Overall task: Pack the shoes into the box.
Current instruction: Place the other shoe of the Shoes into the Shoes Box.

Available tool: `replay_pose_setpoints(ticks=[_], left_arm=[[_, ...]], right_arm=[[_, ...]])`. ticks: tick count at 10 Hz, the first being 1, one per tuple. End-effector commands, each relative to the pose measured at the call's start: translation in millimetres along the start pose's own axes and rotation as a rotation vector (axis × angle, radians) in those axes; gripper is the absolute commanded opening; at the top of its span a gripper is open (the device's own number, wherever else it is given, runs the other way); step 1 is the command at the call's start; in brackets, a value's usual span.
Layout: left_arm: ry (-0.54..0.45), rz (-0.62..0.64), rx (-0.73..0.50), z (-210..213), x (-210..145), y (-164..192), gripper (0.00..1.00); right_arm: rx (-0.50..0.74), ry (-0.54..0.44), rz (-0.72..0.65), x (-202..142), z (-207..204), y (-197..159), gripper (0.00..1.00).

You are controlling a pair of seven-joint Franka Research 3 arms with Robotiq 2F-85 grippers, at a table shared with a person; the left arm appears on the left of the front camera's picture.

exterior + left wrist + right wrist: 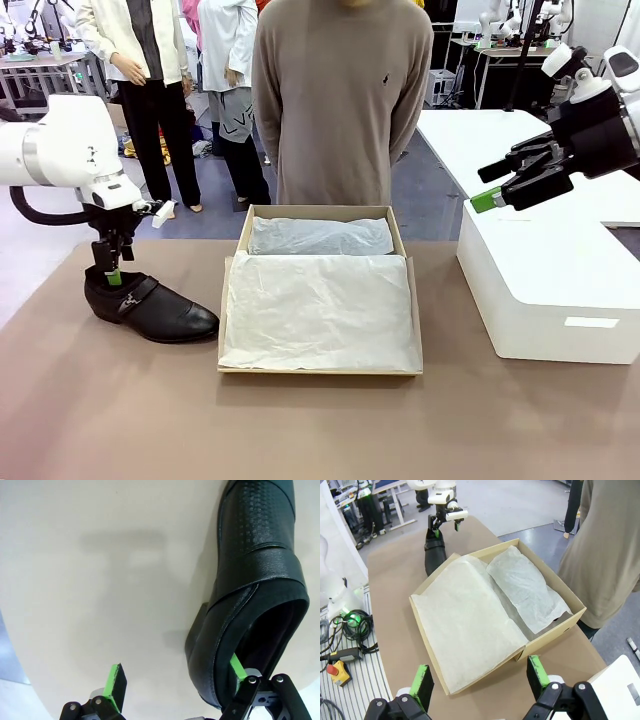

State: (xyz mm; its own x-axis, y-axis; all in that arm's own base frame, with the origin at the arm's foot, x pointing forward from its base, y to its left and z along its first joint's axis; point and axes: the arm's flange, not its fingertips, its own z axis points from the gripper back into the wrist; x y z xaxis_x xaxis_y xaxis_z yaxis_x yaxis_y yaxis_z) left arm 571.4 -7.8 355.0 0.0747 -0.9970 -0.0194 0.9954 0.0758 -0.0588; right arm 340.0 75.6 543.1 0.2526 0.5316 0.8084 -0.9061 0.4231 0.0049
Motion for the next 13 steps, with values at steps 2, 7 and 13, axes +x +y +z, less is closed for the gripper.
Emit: replay_pose_setpoints(ticks=[2, 7, 13], left_arm=[[-0.018, -0.027, -0.044, -6, -3, -1, 1.00], [-0.047, -0.072, -0.079, -16, 2, -8, 0.88], [-0.023, -0.079, -0.089, -14, 3, -11, 0.00]], right_arm=[[0.007, -0.036, 0.023, 0, -3, -3, 1.00], [0.007, -0.036, 0.023, 0, -3, -3, 1.00], [0.007, -0.036, 0.023, 0, -3, -3, 1.00]])
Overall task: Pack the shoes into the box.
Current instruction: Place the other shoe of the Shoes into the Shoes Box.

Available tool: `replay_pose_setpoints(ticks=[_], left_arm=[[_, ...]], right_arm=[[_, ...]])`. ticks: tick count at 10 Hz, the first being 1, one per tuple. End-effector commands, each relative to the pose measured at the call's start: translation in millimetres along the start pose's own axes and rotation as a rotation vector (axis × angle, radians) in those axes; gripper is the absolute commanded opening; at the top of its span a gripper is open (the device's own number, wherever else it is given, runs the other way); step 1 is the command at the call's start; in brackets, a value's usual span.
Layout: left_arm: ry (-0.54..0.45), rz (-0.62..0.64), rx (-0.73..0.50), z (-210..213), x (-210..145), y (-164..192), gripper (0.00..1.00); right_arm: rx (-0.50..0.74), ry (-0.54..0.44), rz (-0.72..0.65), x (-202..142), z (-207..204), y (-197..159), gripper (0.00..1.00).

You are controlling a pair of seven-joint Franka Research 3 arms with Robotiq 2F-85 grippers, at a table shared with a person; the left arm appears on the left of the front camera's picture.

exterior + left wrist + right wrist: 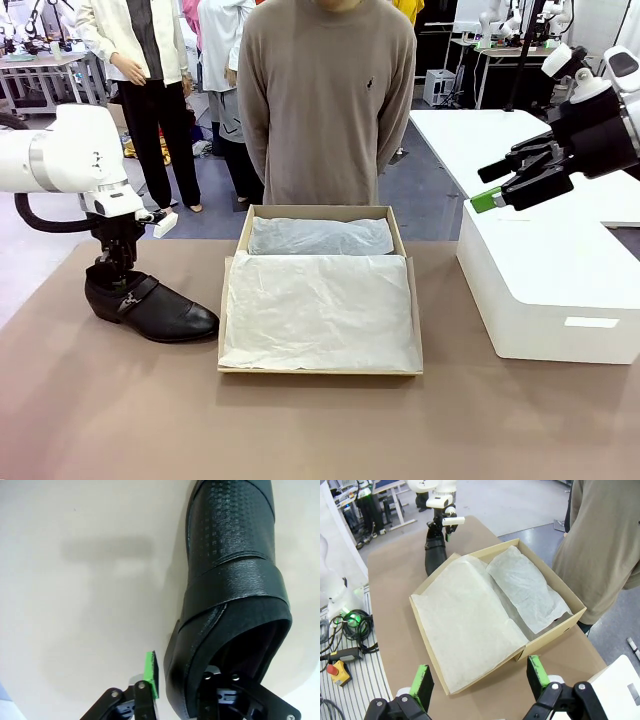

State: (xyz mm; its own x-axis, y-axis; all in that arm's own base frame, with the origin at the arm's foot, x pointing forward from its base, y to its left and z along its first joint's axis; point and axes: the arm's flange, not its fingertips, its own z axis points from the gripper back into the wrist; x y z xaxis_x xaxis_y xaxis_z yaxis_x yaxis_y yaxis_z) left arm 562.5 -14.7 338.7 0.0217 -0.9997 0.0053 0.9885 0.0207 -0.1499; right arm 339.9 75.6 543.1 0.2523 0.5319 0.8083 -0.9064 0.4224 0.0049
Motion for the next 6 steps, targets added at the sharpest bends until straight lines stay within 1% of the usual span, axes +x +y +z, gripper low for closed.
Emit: replay_pose_setpoints(ticks=[1, 6], left_arm=[[0.005, -0.030, 0.007, 4, -2, -6, 0.00], [0.038, -0.042, 0.035, 15, -4, -15, 0.00]], right_arm=[[0.006, -0.036, 0.023, 0, -3, -3, 1.00], [0.006, -0.036, 0.023, 0, -3, -3, 1.00]])
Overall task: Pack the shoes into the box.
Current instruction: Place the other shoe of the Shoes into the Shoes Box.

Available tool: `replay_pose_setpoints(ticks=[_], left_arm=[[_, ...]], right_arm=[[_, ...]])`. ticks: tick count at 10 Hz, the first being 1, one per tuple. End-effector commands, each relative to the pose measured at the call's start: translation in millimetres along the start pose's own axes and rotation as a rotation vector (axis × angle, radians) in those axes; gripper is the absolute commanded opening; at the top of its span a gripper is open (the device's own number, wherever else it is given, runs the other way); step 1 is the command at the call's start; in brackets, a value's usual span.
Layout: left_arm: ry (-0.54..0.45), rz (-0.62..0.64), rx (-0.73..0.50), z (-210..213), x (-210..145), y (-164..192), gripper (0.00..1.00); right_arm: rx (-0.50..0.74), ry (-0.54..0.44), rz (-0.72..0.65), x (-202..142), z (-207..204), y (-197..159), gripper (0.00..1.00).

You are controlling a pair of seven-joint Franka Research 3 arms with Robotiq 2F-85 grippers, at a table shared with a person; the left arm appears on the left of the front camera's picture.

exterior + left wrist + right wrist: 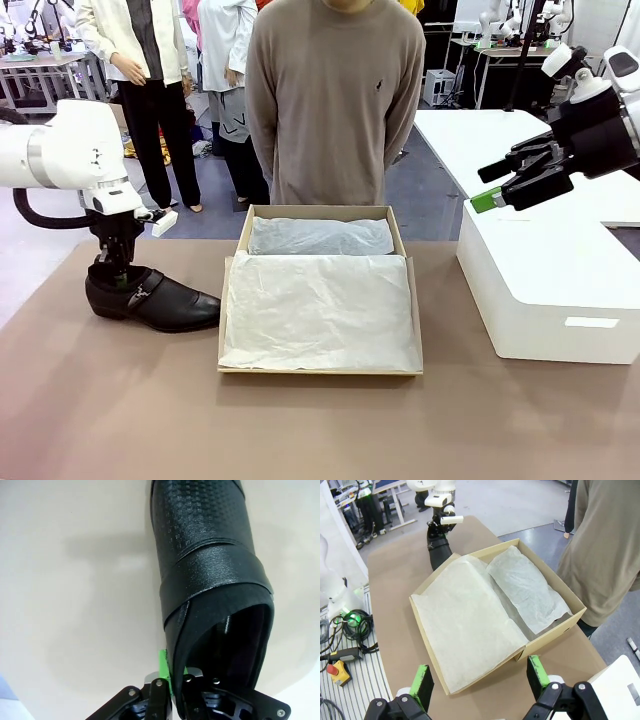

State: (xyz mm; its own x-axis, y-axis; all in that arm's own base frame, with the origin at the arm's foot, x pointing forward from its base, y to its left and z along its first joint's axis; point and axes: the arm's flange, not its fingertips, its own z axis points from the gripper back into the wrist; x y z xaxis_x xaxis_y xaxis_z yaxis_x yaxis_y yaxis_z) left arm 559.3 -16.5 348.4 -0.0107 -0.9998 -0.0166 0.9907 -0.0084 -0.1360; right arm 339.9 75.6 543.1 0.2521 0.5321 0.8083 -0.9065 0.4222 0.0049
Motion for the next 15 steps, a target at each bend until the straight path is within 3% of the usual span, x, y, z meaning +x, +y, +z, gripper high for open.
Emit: replay_pose_setpoints(ticks=[1, 3, 5, 9, 11, 12, 14, 15], left_arm=[[0.009, 0.000, 0.033, 17, -10, -13, 0.00], [0.001, 0.045, 0.104, 50, -26, -18, 0.00], [0.060, 0.160, 0.110, 88, -42, -18, 0.00], [0.021, 0.581, 0.091, 141, -34, -27, 0.00], [-0.021, 0.701, 0.068, 153, -29, -35, 0.00], [-0.019, 0.746, 0.070, 157, -26, -40, 0.00], [0.000, 0.702, 0.121, 160, -25, -44, 0.00], [-0.008, 0.728, 0.077, 153, -27, -37, 0.00]], right_arm=[[0.006, -0.036, 0.023, 0, -3, -3, 1.00], [0.006, -0.036, 0.023, 0, -3, -3, 1.00], [0.006, -0.036, 0.023, 0, -3, -3, 1.00], [0.006, -0.036, 0.023, 0, -3, -3, 1.00], [0.006, -0.036, 0.023, 0, -3, -3, 1.00], [0.006, -0.036, 0.023, 0, -3, -3, 1.00], [0.006, -0.036, 0.023, 0, -3, -3, 1.00], [0.006, -0.036, 0.023, 0, -3, -3, 1.00]])
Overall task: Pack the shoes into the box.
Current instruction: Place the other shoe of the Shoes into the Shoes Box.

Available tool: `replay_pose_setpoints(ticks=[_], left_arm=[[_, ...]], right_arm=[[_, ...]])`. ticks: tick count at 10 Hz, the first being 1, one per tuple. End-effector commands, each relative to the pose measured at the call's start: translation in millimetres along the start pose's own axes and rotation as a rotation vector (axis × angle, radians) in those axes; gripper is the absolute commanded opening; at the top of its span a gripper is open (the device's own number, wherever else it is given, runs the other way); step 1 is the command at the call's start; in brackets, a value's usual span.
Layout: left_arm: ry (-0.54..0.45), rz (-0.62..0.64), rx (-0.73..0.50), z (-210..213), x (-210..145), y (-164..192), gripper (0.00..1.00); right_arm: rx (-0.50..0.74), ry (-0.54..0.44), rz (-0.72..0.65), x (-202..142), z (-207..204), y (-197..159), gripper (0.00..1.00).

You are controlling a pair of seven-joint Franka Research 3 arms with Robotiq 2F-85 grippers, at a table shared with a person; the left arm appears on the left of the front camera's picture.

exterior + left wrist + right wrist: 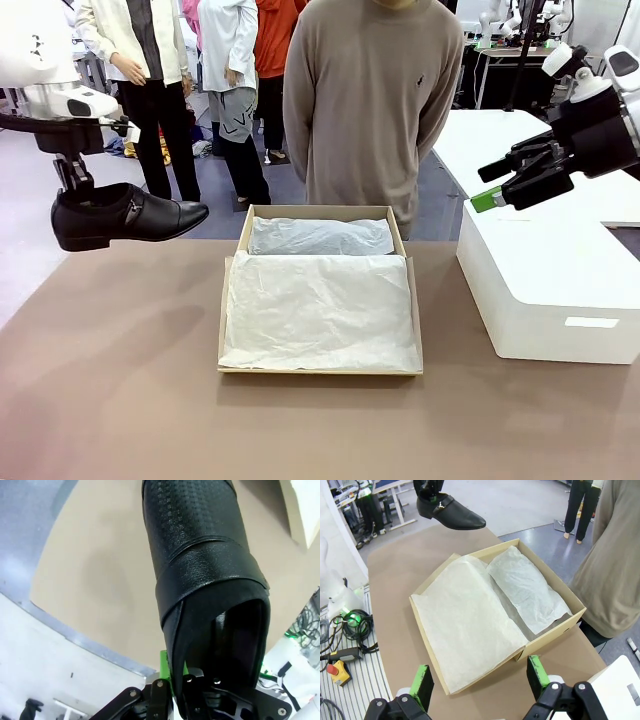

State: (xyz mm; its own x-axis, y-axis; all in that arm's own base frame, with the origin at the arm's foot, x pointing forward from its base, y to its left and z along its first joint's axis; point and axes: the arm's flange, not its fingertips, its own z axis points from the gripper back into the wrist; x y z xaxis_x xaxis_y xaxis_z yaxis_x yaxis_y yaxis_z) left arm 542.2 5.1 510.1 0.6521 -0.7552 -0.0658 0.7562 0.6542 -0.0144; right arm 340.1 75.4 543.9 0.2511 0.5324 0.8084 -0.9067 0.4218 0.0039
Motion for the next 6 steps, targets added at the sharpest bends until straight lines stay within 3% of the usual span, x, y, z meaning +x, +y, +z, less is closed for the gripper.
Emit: replay_pose_setpoints(ticks=[1, 6], left_arm=[[0.003, 0.003, -0.010, -4.5, -0.7, 2.8, 0.00], [0.012, 0.000, -0.014, -9.7, 2.4, 2.6, 0.00]], right_arm=[[0.006, -0.036, 0.022, -0.1, -4.0, -3.0, 1.00], [0.006, -0.036, 0.022, -0.1, -4.0, -3.0, 1.00]])
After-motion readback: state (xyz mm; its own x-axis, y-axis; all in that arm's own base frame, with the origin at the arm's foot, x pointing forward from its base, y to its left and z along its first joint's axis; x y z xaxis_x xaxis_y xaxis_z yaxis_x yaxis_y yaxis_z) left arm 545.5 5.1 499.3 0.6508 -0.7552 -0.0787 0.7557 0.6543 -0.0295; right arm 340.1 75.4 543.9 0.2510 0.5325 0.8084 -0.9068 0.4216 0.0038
